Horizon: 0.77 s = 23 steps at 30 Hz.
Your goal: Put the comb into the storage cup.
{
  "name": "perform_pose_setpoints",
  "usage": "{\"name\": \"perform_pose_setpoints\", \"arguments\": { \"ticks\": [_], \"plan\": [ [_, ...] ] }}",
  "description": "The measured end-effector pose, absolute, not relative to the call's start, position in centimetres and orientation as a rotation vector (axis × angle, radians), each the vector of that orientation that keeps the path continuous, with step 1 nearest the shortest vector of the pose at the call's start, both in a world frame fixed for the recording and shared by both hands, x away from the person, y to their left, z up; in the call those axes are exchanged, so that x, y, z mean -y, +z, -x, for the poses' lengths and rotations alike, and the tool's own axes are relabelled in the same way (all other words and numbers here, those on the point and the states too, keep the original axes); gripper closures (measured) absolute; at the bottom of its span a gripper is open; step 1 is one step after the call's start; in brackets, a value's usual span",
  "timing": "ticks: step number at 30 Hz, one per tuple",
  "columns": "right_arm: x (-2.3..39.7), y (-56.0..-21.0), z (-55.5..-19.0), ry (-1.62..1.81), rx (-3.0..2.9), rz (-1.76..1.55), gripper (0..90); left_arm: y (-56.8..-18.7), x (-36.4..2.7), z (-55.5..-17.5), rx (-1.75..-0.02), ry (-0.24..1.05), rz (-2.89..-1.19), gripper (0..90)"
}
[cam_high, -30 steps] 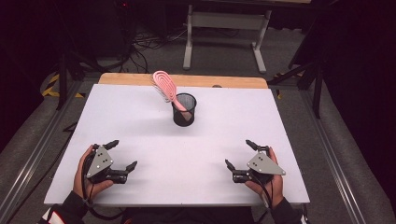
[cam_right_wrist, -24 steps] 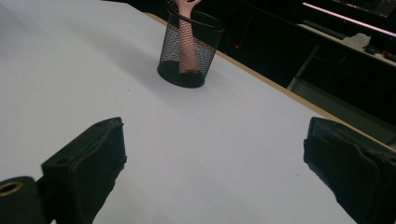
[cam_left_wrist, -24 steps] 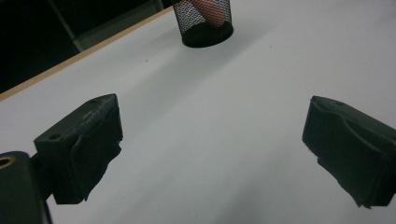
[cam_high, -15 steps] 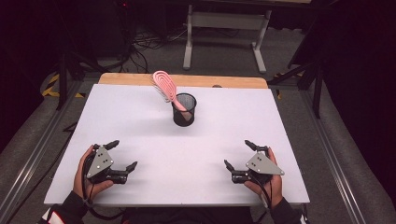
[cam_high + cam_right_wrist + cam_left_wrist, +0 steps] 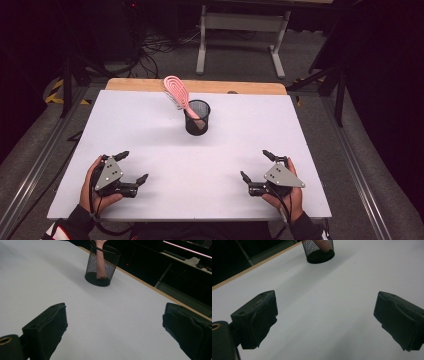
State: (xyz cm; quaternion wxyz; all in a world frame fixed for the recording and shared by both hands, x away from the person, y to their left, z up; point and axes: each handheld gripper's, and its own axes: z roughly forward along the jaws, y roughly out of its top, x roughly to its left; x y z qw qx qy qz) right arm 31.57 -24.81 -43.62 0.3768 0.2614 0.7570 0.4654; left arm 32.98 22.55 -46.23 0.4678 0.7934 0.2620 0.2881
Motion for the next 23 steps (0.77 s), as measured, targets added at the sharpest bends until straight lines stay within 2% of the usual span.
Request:
{"name": "perform_pose_setpoints", "arguments": {
  "ticks": [23],
  "plan": [
    [25.18, -43.58, -31.57, 1.188, -1.919, -0.695, 6.2, -46.29, -22.53, -33.36, -0.644, 0.691, -1.96, 6.3]
  ]
}}
